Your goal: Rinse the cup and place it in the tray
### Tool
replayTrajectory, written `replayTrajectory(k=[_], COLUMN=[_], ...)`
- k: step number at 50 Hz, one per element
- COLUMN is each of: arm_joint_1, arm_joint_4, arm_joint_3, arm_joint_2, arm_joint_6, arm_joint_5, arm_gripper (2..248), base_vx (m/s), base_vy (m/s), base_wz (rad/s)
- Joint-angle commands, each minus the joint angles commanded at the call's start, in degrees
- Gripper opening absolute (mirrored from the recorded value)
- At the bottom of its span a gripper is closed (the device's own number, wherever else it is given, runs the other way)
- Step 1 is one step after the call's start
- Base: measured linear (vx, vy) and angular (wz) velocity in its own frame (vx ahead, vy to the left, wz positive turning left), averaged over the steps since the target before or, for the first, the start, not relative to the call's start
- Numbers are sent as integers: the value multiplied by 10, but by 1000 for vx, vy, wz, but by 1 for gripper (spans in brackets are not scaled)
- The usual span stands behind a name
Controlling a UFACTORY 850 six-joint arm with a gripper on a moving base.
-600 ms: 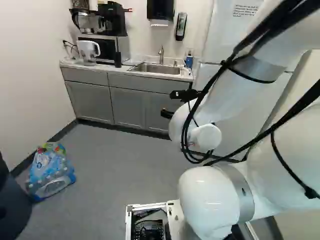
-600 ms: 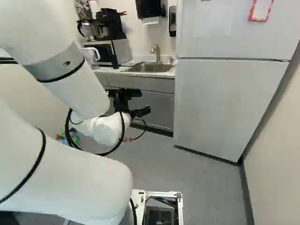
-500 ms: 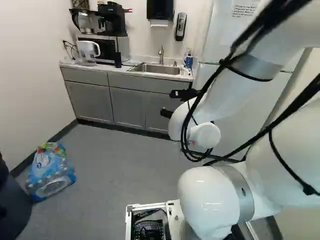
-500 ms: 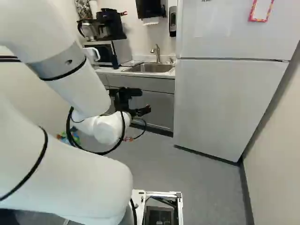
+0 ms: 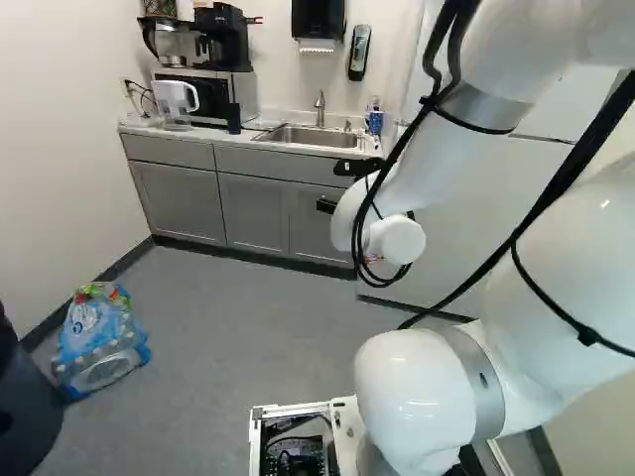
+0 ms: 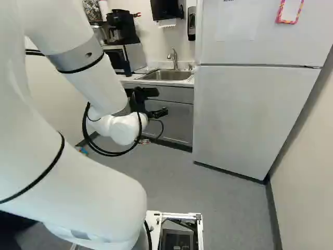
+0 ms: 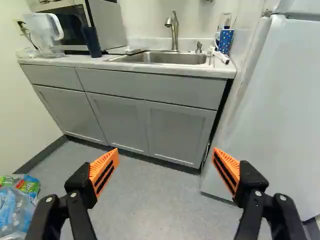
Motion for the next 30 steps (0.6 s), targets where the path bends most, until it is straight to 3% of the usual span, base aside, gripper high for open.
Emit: replayTrajectory(k=[30], arm_joint_1=[0], arm_joint_4=[0], arm_joint_3=[-74], arm_joint_2=[-33], arm_joint_6=[0], arm_joint_5=[0], arm_gripper=[247], base_vx=[0], base_vy=[0], base_wz=[0])
